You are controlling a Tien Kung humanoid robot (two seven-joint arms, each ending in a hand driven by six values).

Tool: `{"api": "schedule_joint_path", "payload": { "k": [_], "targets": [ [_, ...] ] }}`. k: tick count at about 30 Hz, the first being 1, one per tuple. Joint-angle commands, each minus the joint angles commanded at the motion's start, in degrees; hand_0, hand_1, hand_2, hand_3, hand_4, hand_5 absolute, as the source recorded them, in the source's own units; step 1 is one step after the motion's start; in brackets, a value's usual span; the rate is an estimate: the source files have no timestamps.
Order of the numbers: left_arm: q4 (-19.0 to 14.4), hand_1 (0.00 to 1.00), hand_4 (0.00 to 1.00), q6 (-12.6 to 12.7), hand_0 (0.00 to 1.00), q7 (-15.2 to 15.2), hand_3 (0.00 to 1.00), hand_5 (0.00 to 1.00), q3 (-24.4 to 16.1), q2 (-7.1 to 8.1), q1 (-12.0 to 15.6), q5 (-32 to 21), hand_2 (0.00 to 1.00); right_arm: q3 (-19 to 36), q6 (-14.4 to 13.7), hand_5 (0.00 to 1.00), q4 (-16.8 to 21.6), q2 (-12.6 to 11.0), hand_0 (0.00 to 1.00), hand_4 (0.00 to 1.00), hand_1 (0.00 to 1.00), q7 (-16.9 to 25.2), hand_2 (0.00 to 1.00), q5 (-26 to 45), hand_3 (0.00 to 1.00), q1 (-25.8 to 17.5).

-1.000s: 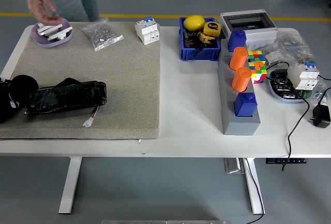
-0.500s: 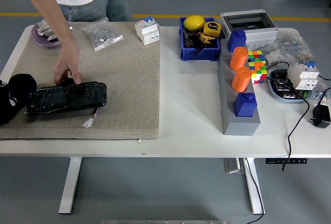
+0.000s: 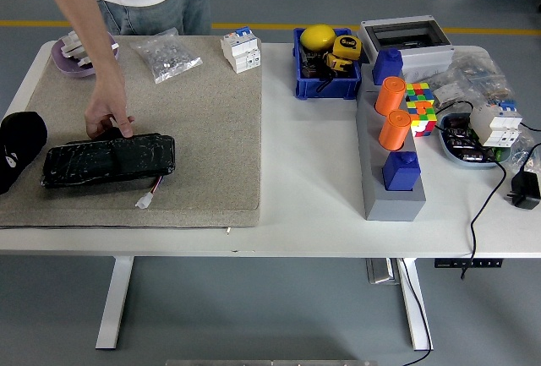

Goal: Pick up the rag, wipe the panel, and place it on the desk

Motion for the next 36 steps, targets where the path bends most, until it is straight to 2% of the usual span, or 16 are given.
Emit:
{"api": "schedule_joint_path", "payload": {
  "k": [3, 4, 7, 9, 12, 16, 19, 24, 31, 36],
  "targets": [
    [-3.8, 0.154, 0.063, -0.5, 0.269, 1.9, 0.434, 0.002, -2.3, 0.08, 1.4, 2.2, 0.521, -0.2, 0.1, 0.731, 0.0, 0.0, 0.792, 0.998, 0.708, -0.1, 0.715, 0.1, 0.687, 0.0],
    [-6.4, 0.154, 0.063, -1.1, 0.269, 3.6, 0.434, 0.002, -3.4, 0.2, 2.4, 3.6, 0.521, -0.1, 0.2, 0.731, -0.1, 0.0, 0.792, 0.998, 0.708, -0.2, 0.715, 0.1, 0.687, 0.0],
    [-10.6, 0.154, 0.063, -3.1, 0.269, 7.4, 0.434, 0.002, -5.1, 0.17, 4.3, 5.6, 0.521, -0.2, 0.3, 0.731, -0.2, -0.1, 0.792, 0.998, 0.708, -0.2, 0.715, 0.2, 0.687, -0.1],
    [-13.1, 0.151, 0.08, -3.9, 0.266, 9.4, 0.439, 0.002, -5.7, 0.18, 5.3, 6.3, 0.524, -0.3, 0.3, 0.731, -0.2, -0.1, 0.792, 0.998, 0.707, -0.2, 0.715, 0.2, 0.687, -0.1],
    [-18.9, 0.151, 0.08, -4.5, 0.266, 13.0, 0.439, 0.002, -7.2, -0.07, 8.3, 7.7, 0.524, -0.3, 0.4, 0.731, -0.3, -0.2, 0.792, 0.998, 0.707, -0.3, 0.715, 0.3, 0.687, 0.0],
    [-25.0, 0.146, 0.084, -4.7, 0.253, 15.2, 0.442, 0.002, -8.4, -0.71, 11.3, 8.3, 0.52, -0.4, 0.5, 0.732, -0.3, -0.3, 0.792, 0.998, 0.707, -0.3, 0.714, 0.4, 0.688, -0.2],
    [-28.0, 0.146, 0.084, -3.6, 0.253, 15.6, 0.442, 0.002, -8.8, -1.8, 13.4, 8.6, 0.52, -0.4, 0.6, 0.732, -0.4, -0.3, 0.792, 0.998, 0.707, -0.3, 0.714, 0.5, 0.688, -0.2],
    [-30.3, 0.14, 0.072, -2.2, 0.25, 15.8, 0.441, 0.002, -8.2, -3.46, 14.6, 9.2, 0.516, -0.3, 0.6, 0.732, -0.4, -0.1, 0.793, 0.998, 0.708, -0.2, 0.714, 0.5, 0.688, -0.4],
    [-28.8, 0.139, 0.072, -1.9, 0.245, 15.4, 0.443, 0.002, -6.5, -4.22, 13.7, 8.3, 0.518, 0.0, 0.3, 0.733, -0.2, -0.2, 0.793, 0.998, 0.708, 0.0, 0.715, 0.1, 0.688, -0.1],
    [-29.2, 0.138, 0.073, -1.8, 0.246, 15.5, 0.444, 0.002, -5.5, -4.55, 13.4, 8.8, 0.515, -0.2, 0.3, 0.733, -0.3, -0.2, 0.792, 0.998, 0.708, 0.0, 0.714, 0.4, 0.686, -0.2]
  ]
}}
